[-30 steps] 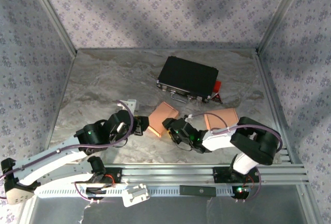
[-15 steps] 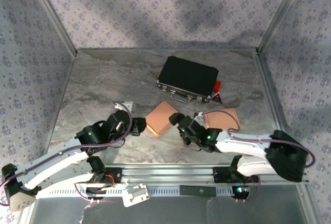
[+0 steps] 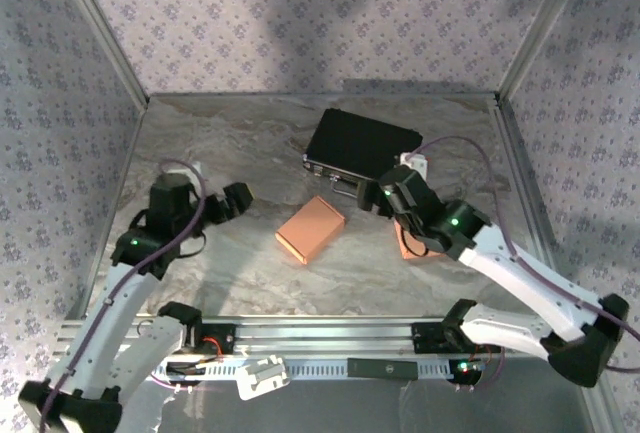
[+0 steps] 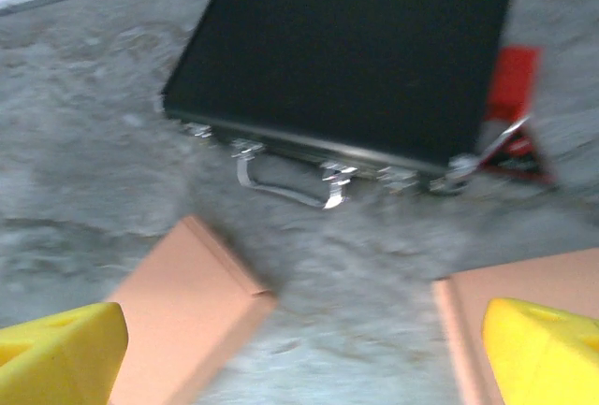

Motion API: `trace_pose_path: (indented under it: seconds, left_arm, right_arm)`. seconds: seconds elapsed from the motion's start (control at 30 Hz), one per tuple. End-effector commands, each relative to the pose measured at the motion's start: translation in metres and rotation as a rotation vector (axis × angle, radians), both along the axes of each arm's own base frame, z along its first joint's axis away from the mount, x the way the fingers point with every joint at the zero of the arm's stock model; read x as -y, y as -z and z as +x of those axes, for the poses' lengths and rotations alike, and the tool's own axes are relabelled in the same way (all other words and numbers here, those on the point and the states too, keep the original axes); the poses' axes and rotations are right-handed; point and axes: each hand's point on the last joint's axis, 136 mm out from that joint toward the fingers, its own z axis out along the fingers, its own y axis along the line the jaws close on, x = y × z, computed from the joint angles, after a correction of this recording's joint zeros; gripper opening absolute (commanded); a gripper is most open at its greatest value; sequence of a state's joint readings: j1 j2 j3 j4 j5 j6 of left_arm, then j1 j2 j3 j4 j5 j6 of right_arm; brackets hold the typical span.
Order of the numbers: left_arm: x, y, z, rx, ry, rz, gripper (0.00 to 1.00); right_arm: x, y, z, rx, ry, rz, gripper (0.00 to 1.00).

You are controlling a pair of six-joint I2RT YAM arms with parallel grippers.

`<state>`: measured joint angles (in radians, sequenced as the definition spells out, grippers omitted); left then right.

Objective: Fold the paper box

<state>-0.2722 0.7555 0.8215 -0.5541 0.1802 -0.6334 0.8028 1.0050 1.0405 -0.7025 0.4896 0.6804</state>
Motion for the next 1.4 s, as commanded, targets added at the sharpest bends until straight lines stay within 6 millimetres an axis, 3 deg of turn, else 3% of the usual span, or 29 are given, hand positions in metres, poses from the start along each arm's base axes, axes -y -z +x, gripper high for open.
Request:
trace_pose_path:
  seconds: [0.0,0.1,0.17,0.23,0.3,0.43,0.57,0.73,0.97,1.1,1.23,1.37]
  left_arm:
    - [-0.012,-0.032,0.000,0.115,0.024,0.055,1.00]
    - [-0.038,-0.043,0.006,0.216,-0.081,0.170,1.00]
    - [-0.079,-0.037,0.003,0.214,-0.316,0.228,1.00]
    - [-0.121,-0.026,-0.006,0.208,-0.549,0.313,1.00]
    - [-0.131,-0.016,-0.002,0.254,-0.575,0.400,1.00]
    - [-0.116,0.016,0.021,0.361,-0.428,0.546,1.00]
    - [-0.121,0.045,0.029,0.361,-0.415,0.656,1.00]
    - [-0.106,0.068,0.058,0.425,-0.333,0.672,1.00]
    - [-0.108,0.102,0.100,0.409,-0.272,0.676,1.00]
    - [-0.108,0.116,0.119,0.381,-0.228,0.673,1.00]
    - [-0.126,0.142,0.129,0.372,-0.283,0.619,1.00]
    - [-0.130,0.145,0.136,0.332,-0.284,0.608,1.00]
  right_arm:
    - [0.068,-0.030,-0.011,0.146,0.135,-0.245,0.99]
    - [0.116,-0.042,-0.025,0.248,0.329,-0.247,0.99]
    - [0.141,-0.041,-0.033,0.286,0.421,-0.244,0.99]
    - [0.147,-0.037,-0.028,0.376,0.399,-0.285,0.99]
    - [0.156,-0.029,-0.023,0.457,0.441,-0.302,0.99]
    - [0.168,0.009,-0.008,0.474,0.426,-0.389,0.99]
    - [0.182,0.041,-0.002,0.400,0.446,-0.423,0.99]
    - [0.194,0.067,0.001,0.380,0.492,-0.402,0.99]
    - [0.205,0.102,0.001,0.338,0.525,-0.360,0.99]
    - [0.208,0.113,0.000,0.329,0.536,-0.329,0.99]
    - [0.211,0.120,0.002,0.322,0.542,-0.316,0.99]
    - [0.213,0.124,0.007,0.325,0.537,-0.290,0.99]
